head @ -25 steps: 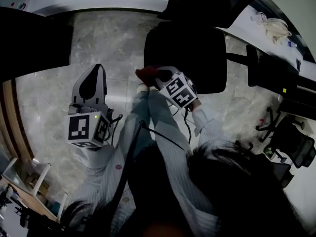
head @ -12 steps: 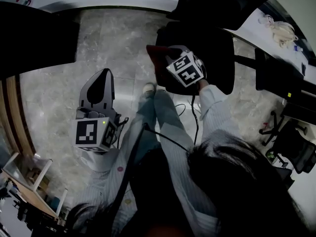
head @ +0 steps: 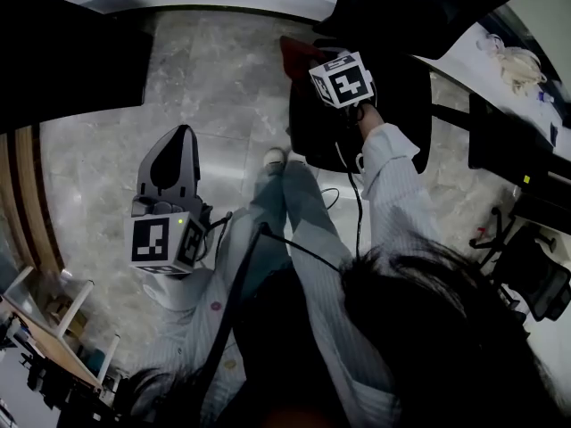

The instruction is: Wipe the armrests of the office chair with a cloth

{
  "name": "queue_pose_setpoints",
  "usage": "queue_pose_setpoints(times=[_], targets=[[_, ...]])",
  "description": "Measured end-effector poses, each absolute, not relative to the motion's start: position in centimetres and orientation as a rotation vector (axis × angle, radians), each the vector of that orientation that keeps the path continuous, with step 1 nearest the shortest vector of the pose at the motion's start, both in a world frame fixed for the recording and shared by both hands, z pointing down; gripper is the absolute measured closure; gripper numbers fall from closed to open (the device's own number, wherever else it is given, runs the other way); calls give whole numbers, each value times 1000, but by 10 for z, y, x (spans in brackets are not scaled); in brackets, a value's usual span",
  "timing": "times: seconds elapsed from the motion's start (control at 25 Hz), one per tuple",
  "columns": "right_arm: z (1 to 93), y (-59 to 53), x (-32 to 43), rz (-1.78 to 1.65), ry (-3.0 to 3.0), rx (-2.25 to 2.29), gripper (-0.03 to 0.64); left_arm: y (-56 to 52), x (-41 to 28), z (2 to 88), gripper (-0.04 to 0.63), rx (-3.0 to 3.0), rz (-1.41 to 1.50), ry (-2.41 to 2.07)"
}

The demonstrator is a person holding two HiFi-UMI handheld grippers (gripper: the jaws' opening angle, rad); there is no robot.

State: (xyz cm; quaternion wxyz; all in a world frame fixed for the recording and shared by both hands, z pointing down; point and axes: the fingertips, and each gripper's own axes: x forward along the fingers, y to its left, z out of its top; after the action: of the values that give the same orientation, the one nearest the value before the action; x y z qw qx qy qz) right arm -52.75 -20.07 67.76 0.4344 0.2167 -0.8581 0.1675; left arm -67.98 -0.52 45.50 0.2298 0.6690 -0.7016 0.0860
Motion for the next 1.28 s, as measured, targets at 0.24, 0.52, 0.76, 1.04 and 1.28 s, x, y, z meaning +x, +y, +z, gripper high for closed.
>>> queue_pose_setpoints(times=[0.24, 0.52, 0.76, 1.04, 1.28], targets=[[656, -94, -505, 416, -2203, 363, 588, -22, -655, 453, 592, 1901, 241, -1886], [640, -2, -462, 414, -2239, 235, 588, -38, -616, 450, 592, 1974, 247, -1824], [648, -37, -458, 393, -2216, 221, 588, -33, -593, 447, 592, 1967, 209, -1822], [670, -150, -491, 434, -2161, 387, 586, -5, -630, 459, 592, 1865, 253, -1897], [675, -202, -512, 484, -2120, 549, 586, 16, -652, 453, 592, 1807, 217, -1947]])
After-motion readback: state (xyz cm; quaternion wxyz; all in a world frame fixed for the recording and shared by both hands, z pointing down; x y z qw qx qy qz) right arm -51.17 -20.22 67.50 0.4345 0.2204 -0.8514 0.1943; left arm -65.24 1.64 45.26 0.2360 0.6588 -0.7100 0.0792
